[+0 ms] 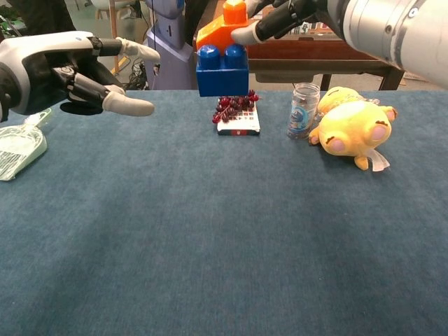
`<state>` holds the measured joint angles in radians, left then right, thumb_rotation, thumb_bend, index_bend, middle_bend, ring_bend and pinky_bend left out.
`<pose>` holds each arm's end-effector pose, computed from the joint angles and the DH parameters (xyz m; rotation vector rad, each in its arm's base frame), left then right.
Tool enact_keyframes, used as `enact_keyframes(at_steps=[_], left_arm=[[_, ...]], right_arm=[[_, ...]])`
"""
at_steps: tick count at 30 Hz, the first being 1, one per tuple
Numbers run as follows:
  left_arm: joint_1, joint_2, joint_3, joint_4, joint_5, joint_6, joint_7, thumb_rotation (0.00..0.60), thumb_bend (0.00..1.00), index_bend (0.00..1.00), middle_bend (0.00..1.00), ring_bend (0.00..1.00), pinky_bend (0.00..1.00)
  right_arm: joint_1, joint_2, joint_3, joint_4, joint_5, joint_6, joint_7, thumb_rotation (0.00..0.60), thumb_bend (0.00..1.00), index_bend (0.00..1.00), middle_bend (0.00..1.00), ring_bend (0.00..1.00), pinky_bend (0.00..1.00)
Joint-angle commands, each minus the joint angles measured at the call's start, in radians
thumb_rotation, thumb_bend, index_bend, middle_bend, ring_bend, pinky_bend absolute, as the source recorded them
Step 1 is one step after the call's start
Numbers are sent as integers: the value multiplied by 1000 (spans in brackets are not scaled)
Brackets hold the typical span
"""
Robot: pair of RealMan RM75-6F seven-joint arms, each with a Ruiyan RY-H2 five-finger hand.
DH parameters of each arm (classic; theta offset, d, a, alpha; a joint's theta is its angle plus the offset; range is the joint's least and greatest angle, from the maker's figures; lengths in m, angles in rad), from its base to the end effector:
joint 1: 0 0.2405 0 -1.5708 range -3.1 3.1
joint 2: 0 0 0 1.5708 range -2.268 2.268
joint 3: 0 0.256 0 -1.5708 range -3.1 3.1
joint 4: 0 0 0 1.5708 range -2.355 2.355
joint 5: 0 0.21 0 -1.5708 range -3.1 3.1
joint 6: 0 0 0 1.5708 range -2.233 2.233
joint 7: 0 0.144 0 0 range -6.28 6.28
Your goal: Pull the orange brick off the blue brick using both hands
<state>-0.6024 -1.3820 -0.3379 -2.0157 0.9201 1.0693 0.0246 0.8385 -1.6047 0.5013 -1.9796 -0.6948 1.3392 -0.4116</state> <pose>-0.0950 0.2950 0.0476 -1.4334 -1.6817 -1.3862 -0.0147 -0.3251 0.0419 1.3613 -1.4456 1.4250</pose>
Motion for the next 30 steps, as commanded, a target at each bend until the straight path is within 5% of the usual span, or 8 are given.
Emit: enact_keyframes(at_steps=[1, 30], left_arm=[[-21, -13, -15, -6, -60, 11, 12, 600, 53, 183, 1000, 1000, 1000], [-90, -154, -51, 35, -178, 116, 29, 600, 53, 258, 1000, 1000, 1000]], right_arm=[[6, -7, 1, 3, -1, 0, 4, 600, 294, 655, 236, 36, 195], [45, -65, 1, 29, 1, -17, 43, 600, 293, 655, 237, 36, 195]])
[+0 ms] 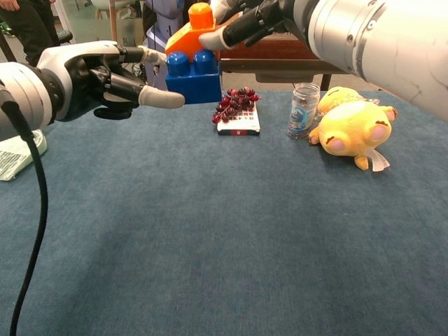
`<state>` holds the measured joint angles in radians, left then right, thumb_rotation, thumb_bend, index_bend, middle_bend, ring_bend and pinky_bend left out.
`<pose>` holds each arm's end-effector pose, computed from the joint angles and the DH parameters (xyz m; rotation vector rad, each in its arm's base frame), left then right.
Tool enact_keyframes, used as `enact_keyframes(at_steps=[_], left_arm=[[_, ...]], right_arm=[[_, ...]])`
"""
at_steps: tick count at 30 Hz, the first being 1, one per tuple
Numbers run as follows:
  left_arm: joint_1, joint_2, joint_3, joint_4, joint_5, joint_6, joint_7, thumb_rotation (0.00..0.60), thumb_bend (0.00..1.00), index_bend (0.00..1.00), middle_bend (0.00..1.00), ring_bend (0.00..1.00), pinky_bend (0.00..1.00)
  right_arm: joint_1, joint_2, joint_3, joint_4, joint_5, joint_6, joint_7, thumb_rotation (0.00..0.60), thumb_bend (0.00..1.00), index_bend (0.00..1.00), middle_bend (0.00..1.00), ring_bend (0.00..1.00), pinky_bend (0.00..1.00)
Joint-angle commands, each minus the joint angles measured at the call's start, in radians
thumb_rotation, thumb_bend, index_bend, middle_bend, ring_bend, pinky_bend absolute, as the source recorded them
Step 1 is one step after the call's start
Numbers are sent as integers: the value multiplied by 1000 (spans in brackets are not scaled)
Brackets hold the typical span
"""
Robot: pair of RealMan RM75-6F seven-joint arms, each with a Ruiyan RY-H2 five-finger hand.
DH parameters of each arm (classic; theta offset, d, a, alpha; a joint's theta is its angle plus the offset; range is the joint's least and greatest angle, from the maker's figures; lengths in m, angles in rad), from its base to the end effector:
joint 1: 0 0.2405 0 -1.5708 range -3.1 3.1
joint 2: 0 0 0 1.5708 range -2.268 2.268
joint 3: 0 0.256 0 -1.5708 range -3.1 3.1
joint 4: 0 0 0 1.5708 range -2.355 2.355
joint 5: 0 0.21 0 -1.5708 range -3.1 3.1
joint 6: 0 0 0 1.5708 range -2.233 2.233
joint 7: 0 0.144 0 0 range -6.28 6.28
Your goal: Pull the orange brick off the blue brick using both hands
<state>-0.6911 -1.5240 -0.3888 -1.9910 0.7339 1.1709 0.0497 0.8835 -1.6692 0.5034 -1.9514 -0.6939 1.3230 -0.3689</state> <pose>-0.0701 0.3040 0.0236 -1.2632 -1.8248 -1.4166 0.0052 -0.3205 0.0241 1.3869 -1.5190 1.4759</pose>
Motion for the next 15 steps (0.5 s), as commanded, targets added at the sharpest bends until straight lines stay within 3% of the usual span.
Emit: enact_keyframes(at_steps=[1, 15], left_arm=[[-1, -20, 1, 17, 14, 25, 3, 600, 53, 267, 1000, 1000, 1000], [18, -64, -1, 47, 52, 43, -37, 600, 53, 506, 1000, 1000, 1000]], right_arm=[[1, -1, -1, 1, 0, -1, 1, 600, 293, 655, 237, 36, 195], [-1, -6, -9, 5, 1, -6, 11, 600, 294, 655, 237, 36, 195]])
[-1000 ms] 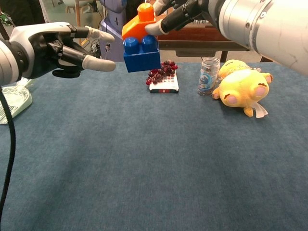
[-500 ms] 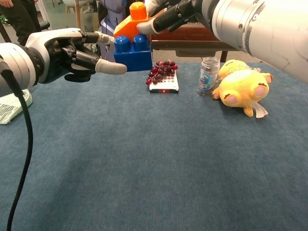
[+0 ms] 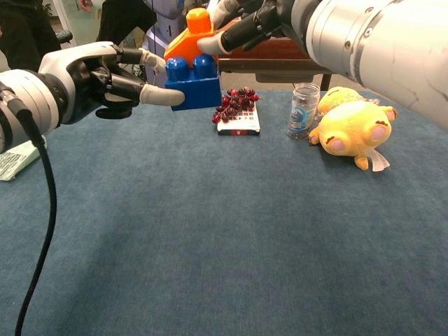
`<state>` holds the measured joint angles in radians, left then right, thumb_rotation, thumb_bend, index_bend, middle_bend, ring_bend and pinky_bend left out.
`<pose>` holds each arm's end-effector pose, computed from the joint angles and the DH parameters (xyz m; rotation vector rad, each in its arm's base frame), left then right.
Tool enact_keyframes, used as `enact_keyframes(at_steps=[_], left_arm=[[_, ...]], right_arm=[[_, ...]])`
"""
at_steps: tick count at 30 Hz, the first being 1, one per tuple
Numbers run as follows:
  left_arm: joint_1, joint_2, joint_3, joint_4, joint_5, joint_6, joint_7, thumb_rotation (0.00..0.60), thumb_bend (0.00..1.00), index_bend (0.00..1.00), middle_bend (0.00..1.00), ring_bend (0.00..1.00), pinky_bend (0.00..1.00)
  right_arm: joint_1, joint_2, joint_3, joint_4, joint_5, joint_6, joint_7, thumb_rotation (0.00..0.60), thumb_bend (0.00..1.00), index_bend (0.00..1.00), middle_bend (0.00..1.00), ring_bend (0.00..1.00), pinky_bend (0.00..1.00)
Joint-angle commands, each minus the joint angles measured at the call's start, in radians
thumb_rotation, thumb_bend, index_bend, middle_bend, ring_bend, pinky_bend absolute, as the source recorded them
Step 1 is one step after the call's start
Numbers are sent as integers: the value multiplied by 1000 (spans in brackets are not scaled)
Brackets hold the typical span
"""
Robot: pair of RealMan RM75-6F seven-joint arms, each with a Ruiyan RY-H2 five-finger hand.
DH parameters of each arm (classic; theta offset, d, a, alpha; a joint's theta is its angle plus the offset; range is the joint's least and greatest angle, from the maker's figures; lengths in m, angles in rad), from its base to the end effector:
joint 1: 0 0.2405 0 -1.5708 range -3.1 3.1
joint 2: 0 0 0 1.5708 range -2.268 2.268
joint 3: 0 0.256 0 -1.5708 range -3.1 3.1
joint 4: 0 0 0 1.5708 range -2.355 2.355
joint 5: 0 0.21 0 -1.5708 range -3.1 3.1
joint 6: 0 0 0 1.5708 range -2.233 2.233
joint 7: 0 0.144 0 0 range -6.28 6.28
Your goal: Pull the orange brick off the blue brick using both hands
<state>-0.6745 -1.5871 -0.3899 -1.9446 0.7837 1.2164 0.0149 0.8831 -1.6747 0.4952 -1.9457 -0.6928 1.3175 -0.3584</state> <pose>-0.0717 0.3050 0.0165 -1.1891 -1.8194 -1.4780 0.0041 -0.3193 0.0203 1.3910 -1.5343 1.4704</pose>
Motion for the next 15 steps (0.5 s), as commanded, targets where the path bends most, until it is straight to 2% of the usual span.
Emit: enact_keyframes(at_steps=[1, 15], left_arm=[[2, -1, -1, 2, 3, -3, -3, 600, 53, 514, 1000, 1000, 1000], [11, -14, 1, 14, 12, -8, -5, 600, 56, 626, 1000, 1000, 1000]], right_arm=[[-1, 0, -1, 0, -1, -1, 2, 600, 294, 655, 237, 36, 195], [-8, -1, -5, -5, -3, -6, 18, 600, 294, 655, 237, 36, 195]])
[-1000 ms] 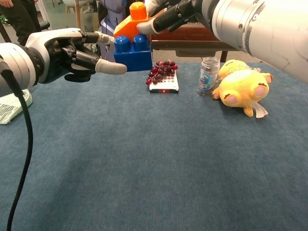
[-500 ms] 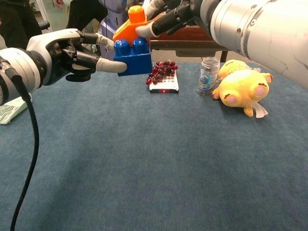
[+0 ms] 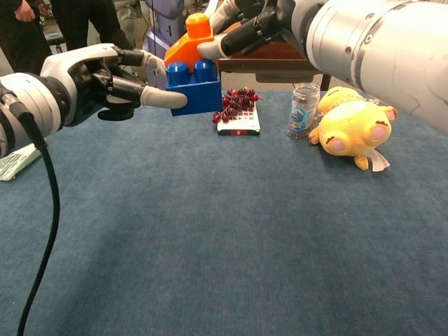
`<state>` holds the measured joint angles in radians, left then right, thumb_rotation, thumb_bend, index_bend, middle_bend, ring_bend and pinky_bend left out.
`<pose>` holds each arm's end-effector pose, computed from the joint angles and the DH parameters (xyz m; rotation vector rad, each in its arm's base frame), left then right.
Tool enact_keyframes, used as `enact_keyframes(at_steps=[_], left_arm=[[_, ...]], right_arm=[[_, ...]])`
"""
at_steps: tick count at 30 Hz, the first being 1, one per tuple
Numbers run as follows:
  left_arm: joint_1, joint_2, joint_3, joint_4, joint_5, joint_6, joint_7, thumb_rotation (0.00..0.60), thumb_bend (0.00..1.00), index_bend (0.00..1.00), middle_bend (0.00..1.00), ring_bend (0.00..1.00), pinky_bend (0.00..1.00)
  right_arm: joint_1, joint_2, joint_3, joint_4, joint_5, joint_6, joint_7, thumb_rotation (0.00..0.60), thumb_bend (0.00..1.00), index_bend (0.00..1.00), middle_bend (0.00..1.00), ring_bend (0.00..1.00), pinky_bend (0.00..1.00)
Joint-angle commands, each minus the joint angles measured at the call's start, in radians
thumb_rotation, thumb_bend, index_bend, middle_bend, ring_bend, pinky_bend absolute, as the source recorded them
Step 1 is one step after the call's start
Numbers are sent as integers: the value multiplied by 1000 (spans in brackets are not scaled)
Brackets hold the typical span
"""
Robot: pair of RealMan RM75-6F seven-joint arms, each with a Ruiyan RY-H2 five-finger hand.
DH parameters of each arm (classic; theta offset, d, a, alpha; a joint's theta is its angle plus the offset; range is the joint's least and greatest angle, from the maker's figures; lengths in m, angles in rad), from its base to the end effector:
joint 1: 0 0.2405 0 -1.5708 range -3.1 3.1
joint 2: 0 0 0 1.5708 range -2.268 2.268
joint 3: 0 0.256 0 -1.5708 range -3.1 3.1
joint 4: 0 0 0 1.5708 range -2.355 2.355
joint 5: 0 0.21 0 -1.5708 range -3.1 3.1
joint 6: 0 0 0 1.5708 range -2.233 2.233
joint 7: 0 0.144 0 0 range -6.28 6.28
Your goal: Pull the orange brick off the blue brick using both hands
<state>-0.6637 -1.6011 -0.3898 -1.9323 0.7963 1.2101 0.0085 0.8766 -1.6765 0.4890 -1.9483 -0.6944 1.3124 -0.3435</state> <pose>-0.0733 0.3042 0.0131 -1.1823 -1.8269 -1.4816 0.0024 -0.3174 0.0182 1.3890 -1.5559 1.4714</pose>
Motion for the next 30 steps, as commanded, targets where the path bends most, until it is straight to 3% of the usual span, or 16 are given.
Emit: enact_keyframes(at_steps=[1, 11, 19, 21, 25, 30], left_arm=[[1, -1, 2, 3, -1, -2, 3, 600, 56, 627, 1000, 1000, 1000], [5, -3, 16, 17, 1, -11, 17, 600, 55, 634, 1000, 1000, 1000], [-1, -18, 90, 86, 22, -12, 117, 600, 56, 634, 1000, 1000, 1000], [-6, -22, 104, 102, 18, -17, 147, 600, 56, 578, 1000, 1000, 1000], [-10, -28, 122, 127, 28, -17, 184, 600, 55, 357, 1000, 1000, 1000], [-22, -5, 155, 130, 29, -17, 287, 600, 54, 177, 1000, 1000, 1000]], right_arm=[[-2, 1, 3, -4, -2, -1, 5, 600, 294, 655, 237, 36, 195], [-14, 13, 4, -21, -16, 12, 14, 600, 293, 656, 238, 36, 195], [-78, 36, -82, 31, -4, 27, 8, 600, 293, 656, 238, 36, 195], [-97, 42, -108, 51, 2, 17, 16, 600, 293, 656, 238, 36, 195], [-126, 46, -150, 93, -9, 9, 18, 600, 279, 619, 238, 36, 194], [-157, 58, -169, 114, -27, 1, 35, 600, 194, 356, 238, 36, 194]])
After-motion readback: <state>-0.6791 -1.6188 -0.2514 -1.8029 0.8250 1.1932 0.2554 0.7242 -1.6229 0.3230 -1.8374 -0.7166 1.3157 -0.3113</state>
